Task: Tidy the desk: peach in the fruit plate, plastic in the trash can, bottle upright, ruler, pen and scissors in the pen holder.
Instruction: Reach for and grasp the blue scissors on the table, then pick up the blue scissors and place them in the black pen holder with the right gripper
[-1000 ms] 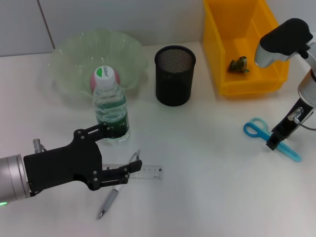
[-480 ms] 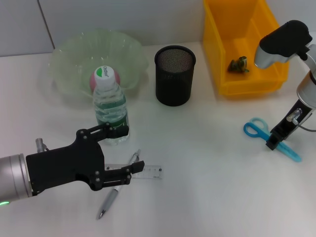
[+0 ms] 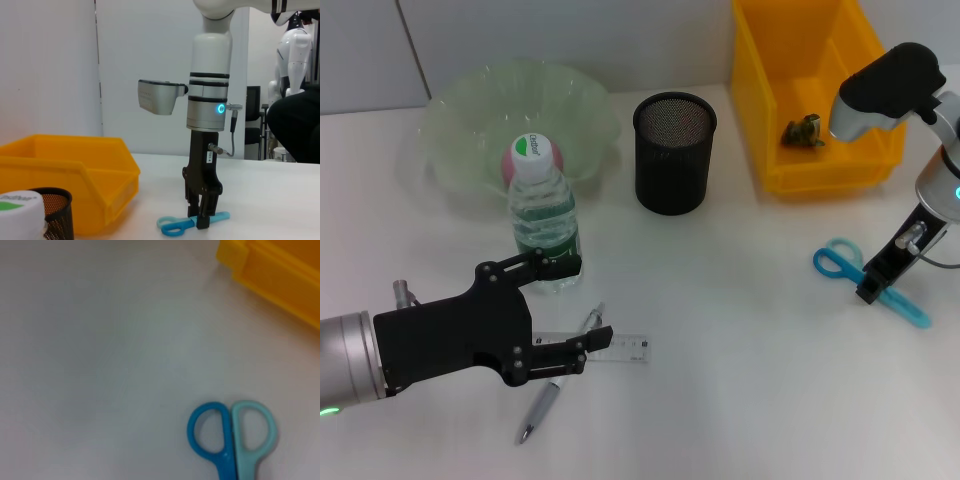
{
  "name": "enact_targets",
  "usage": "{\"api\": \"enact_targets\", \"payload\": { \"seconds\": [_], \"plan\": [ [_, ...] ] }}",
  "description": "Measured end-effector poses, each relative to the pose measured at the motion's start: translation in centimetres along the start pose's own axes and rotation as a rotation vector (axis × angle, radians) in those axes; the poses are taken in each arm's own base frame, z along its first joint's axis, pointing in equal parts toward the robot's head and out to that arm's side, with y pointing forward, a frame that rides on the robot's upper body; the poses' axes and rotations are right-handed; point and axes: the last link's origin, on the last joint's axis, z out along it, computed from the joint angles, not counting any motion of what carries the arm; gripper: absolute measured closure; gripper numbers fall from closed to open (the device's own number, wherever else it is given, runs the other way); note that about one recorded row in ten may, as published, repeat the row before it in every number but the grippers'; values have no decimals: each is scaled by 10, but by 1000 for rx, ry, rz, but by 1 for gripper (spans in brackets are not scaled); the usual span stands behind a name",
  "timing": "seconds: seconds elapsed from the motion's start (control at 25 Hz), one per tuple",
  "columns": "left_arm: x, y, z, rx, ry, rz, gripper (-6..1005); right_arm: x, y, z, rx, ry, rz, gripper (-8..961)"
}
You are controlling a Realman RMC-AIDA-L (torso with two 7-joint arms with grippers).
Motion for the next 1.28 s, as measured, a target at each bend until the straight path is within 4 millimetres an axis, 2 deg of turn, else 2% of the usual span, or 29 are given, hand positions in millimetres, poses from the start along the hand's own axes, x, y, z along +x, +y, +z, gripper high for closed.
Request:
{"api": "enact_targets", "payload": {
  "seconds": [0.08, 0.36, 0.72, 1.04, 1.08, 1.2, 1.28],
  "plan": [
    [0, 0, 0, 0, 0, 0, 170, 0, 1, 0, 0, -1, -1, 529],
    [0, 0, 0, -2, 0, 0, 170, -1, -2, -3, 6, -17, 4, 677],
    [0, 0, 0, -2, -1, -1, 169, 2, -4, -10, 2, -69, 21, 734],
    [0, 1, 0, -2, 1, -4, 169, 4, 8, -54, -150, -291, 12, 726],
    [-1, 1, 0, -2, 1, -4, 169, 4, 7, -66, -166, -364, 12, 725],
    [-1, 1, 0, -2, 1, -4, 169, 3, 4, -78, -161, -441, 14, 722],
    [0, 1, 0, -3, 1, -4, 169, -5, -4, -92, -140, -580, -3, 720]
  ]
}}
